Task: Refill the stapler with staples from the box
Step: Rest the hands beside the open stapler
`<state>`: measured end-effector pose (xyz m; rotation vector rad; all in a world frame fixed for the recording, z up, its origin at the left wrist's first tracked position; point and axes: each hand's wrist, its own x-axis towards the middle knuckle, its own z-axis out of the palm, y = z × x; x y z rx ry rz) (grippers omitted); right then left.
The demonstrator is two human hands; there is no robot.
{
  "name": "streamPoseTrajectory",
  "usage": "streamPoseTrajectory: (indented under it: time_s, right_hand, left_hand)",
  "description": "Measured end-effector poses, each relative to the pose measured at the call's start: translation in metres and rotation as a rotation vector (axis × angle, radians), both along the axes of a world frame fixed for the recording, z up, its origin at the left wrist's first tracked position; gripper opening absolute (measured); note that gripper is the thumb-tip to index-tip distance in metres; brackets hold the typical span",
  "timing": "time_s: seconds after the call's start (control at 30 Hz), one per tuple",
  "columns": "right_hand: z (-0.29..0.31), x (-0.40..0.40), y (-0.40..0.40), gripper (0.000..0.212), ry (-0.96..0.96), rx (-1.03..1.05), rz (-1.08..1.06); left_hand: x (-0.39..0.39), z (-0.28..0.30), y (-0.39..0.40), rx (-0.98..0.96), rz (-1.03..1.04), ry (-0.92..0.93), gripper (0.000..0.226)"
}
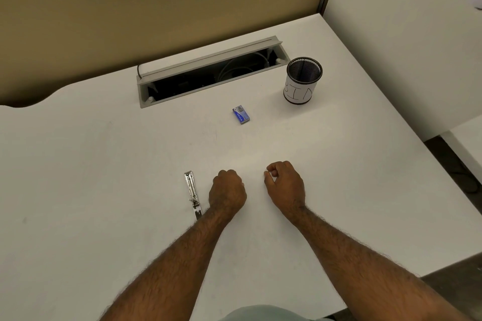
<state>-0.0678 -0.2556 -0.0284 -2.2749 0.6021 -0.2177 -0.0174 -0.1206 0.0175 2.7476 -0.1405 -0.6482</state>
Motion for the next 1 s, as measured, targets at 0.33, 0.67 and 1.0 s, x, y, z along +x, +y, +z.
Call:
streamPoseTrajectory:
  time_s: [0.33, 0.67, 1.0]
  right_hand:
    - [-0.001, 0.001, 0.000, 0.005, -0.005, 0.006, -0.003]
    - [0.000, 0.000, 0.000, 0.004, 0.013, 0.027, -0.007]
    - [0.001, 0.002, -0.001, 0.004, 0.019, 0.055, -0.022]
  left_hand:
    - [-0.005, -0.003, 0.005, 0.021, 0.066, -0.049, 0.024]
    - [0.026, 0.008, 0.004, 0.012, 0.088, 0.138, 0.034]
    - [0.021, 0.019, 0.033, -0.607, 0.431, 0.436, 0.017]
